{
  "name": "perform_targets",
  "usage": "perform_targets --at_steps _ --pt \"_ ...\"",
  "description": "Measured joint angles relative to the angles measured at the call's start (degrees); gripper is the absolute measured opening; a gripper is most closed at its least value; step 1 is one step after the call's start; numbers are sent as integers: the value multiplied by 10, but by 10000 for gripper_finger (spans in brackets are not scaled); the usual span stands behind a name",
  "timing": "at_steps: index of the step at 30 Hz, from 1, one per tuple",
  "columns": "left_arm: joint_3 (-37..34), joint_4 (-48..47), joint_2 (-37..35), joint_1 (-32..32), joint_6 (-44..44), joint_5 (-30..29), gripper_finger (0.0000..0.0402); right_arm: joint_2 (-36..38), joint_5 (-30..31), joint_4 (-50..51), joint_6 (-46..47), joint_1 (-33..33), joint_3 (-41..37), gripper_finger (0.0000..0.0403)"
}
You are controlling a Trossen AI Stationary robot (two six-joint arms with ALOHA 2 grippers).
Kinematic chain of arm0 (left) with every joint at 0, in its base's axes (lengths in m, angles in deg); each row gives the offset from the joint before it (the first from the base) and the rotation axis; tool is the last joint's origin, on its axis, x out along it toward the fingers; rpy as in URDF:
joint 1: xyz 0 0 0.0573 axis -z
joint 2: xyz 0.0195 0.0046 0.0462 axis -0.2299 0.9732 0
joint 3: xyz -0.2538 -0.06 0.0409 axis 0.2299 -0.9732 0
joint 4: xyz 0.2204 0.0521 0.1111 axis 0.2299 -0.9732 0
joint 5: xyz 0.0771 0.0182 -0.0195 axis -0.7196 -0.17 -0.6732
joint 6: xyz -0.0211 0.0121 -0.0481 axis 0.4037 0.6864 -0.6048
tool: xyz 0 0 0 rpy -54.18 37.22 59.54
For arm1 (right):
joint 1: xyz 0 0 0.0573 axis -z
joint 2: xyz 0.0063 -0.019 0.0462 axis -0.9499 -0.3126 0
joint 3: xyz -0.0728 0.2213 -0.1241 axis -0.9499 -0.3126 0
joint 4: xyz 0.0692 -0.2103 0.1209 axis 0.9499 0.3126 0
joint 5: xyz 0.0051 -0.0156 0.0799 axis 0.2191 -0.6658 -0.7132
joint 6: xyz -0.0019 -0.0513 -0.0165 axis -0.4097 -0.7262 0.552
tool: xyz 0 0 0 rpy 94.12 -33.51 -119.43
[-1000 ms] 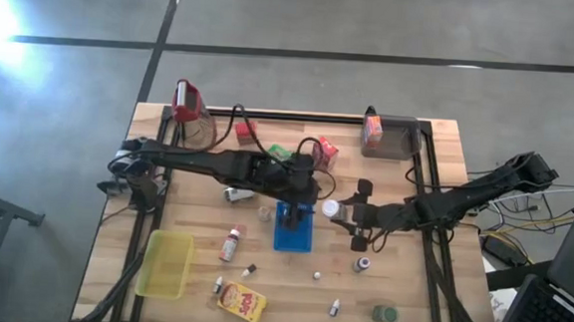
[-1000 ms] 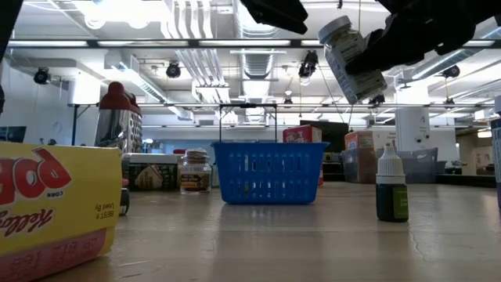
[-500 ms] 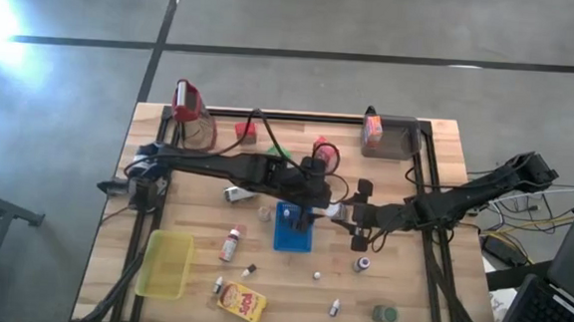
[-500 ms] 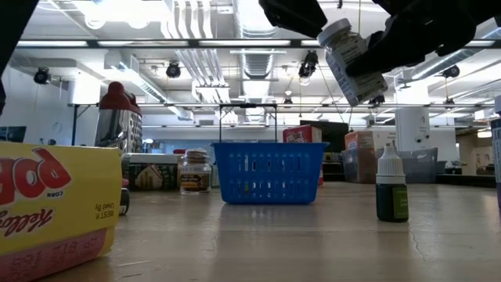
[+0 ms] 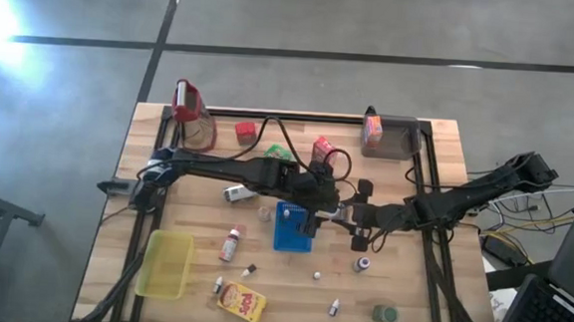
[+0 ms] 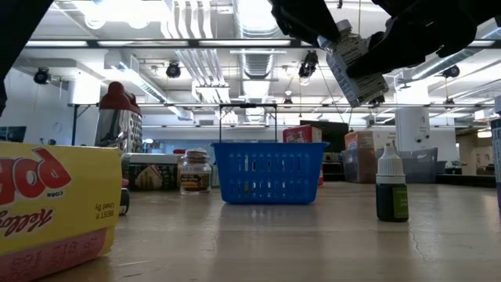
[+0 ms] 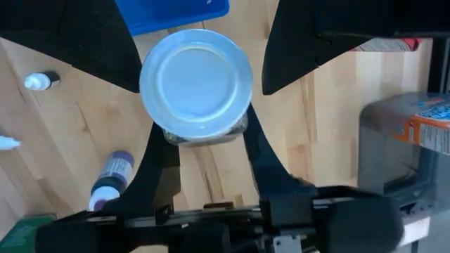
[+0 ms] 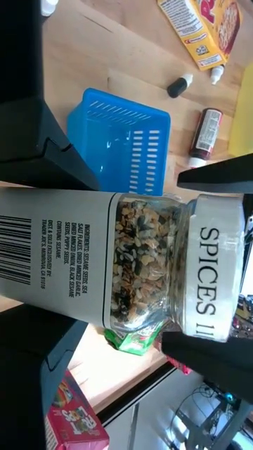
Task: Pick & Place Kitchen Items
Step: Put the white seasoning bottle into the yellow bin
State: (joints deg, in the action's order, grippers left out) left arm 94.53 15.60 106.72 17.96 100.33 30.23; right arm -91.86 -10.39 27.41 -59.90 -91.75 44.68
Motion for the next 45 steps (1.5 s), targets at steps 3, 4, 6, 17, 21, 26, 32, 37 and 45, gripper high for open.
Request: perform_targets --at_steps 3,4,6,17,21,26,32,37,45 --pt "3 2 0 0 8 3 294 0 -7 0 -1 0 0 202" --pt "3 4 0 0 9 3 294 0 -8 0 -1 0 0 202" --pt "3 3 0 0 8 5 294 0 -8 0 -2 0 0 202" --pt "2 9 1 0 9 29 294 0 -39 0 4 0 0 202" --pt "-5 14 6 0 7 35 294 0 -43 -1 13 2 0 202" --pt "-6 23 25 0 9 35 294 0 -43 -1 15 2 0 201" --pt "1 34 36 0 21 36 293 0 -47 5 18 2 0 201" --pt "12 41 36 -1 22 36 293 0 -52 7 16 2 0 201" --pt "11 38 43 -2 21 37 270 0 -52 7 16 2 0 201"
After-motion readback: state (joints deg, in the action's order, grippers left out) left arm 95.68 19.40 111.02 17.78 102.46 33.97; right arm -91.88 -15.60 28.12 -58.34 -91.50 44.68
